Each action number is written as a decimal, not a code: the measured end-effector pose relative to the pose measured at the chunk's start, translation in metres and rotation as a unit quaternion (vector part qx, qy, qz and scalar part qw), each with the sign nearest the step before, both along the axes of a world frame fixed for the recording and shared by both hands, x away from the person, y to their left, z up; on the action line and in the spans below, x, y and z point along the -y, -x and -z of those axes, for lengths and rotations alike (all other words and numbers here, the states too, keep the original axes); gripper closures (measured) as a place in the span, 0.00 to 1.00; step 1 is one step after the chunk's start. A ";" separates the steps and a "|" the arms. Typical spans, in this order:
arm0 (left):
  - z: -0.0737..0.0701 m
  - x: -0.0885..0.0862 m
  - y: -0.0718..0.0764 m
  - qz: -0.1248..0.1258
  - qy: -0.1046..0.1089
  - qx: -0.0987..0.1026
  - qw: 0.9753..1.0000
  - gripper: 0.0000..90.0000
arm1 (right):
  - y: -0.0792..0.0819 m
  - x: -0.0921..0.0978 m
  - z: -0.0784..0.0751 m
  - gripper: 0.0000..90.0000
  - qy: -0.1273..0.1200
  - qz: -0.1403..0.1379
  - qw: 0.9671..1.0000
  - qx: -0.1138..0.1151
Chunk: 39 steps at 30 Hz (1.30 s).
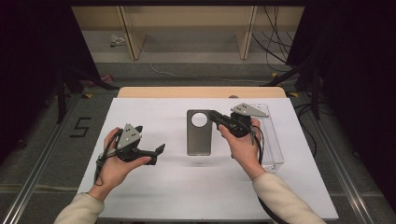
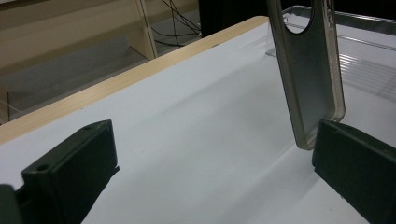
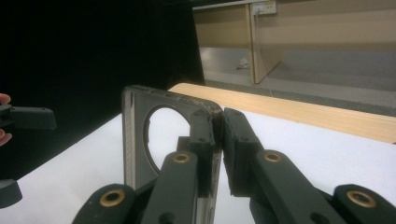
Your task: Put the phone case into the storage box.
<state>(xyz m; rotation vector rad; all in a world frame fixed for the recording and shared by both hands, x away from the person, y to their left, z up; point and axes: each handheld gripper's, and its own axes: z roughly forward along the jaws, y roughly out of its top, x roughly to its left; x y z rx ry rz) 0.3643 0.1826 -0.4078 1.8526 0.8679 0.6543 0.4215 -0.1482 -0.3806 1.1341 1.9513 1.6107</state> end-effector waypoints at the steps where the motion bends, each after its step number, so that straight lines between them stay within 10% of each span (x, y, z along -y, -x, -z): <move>1: 0.001 -0.001 0.000 0.000 0.001 -0.001 1.000 0.00 | 0.000 0.000 0.000 0.93 0.000 0.000 1.000 0.000; 39: 0.011 -0.015 0.004 -0.020 -0.011 0.001 1.000 0.00 | -0.005 0.017 -0.013 0.93 0.008 0.001 1.000 0.011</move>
